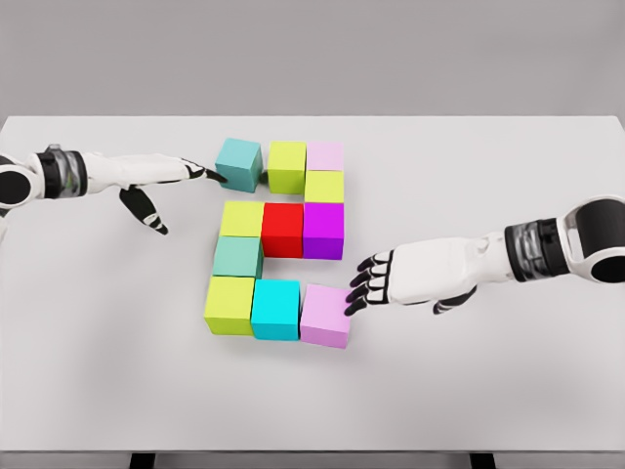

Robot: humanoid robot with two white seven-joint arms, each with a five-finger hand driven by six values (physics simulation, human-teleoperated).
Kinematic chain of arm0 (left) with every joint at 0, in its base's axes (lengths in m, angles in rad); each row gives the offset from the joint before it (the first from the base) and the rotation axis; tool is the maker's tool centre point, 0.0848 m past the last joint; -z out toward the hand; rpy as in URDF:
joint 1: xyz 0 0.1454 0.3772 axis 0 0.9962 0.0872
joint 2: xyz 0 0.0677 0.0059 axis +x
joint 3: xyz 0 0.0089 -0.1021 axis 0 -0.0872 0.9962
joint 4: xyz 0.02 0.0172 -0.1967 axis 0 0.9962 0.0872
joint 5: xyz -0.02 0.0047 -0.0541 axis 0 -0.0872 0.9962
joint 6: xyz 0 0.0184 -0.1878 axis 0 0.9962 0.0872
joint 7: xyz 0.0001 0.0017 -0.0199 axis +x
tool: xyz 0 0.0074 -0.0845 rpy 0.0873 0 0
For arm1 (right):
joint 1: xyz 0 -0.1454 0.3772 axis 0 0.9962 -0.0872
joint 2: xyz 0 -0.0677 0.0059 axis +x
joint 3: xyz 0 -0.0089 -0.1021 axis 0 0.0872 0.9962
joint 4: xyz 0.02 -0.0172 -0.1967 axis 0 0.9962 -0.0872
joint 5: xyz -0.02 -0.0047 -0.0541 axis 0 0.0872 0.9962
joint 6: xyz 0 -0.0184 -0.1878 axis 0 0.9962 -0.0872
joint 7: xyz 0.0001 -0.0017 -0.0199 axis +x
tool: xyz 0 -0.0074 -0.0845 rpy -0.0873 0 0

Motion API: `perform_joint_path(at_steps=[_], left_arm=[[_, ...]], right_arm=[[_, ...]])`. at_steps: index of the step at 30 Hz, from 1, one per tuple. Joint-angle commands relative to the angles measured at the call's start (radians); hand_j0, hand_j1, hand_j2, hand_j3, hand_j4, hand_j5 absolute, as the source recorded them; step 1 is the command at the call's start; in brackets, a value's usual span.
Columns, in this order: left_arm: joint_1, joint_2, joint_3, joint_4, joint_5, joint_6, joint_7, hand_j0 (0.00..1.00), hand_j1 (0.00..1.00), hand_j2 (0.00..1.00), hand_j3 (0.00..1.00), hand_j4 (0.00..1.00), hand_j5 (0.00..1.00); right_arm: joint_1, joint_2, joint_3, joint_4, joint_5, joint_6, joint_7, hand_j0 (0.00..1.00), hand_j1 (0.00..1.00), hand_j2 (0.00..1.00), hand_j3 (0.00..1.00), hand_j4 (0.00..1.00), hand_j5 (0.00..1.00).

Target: Assemble the squares on the desktop into the number 2

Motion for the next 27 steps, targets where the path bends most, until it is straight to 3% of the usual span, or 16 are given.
perform_joint_path(at_steps=[1, 6, 10, 15, 27], left_arm=[[0.0, 0.01, 0.004, 0.01, 0.008, 0.002, 0.0, 1.0, 1.0, 1.0, 1.0, 1.0, 1.0], [-0.008, 0.004, 0.013, 0.11, 0.006, 0.002, 0.002, 1.0, 1.0, 1.0, 1.0, 1.0, 1.0], [-0.02, -0.02, 0.012, 0.119, -0.003, 0.009, 0.001, 1.0, 1.0, 1.0, 1.0, 1.0, 1.0], [-0.051, -0.074, 0.012, 0.196, -0.011, 0.061, 0.001, 1.0, 1.0, 1.0, 1.0, 1.0, 1.0], [-0.049, -0.096, 0.007, 0.186, -0.042, 0.053, 0.002, 1.0, 1.0, 1.0, 1.0, 1.0, 1.0]], right_arm=[[0.0, 0.001, -0.001, 0.0, -0.007, 0.002, 0.0, 1.0, 1.0, 1.0, 1.0, 1.0, 1.0], [-0.003, -0.009, -0.007, 0.001, -0.007, 0.002, 0.0, 1.0, 1.0, 1.0, 1.0, 1.0, 1.0], [-0.005, -0.038, -0.013, 0.001, -0.01, 0.002, 0.0, 1.0, 1.0, 1.0, 1.0, 1.0, 1.0], [0.002, -0.068, -0.002, 0.001, -0.007, 0.002, 0.0, 1.0, 1.0, 1.0, 1.0, 1.0, 1.0], [-0.002, -0.025, 0.042, 0.001, 0.001, 0.002, 0.0, 1.0, 1.0, 1.0, 1.0, 1.0, 1.0]])
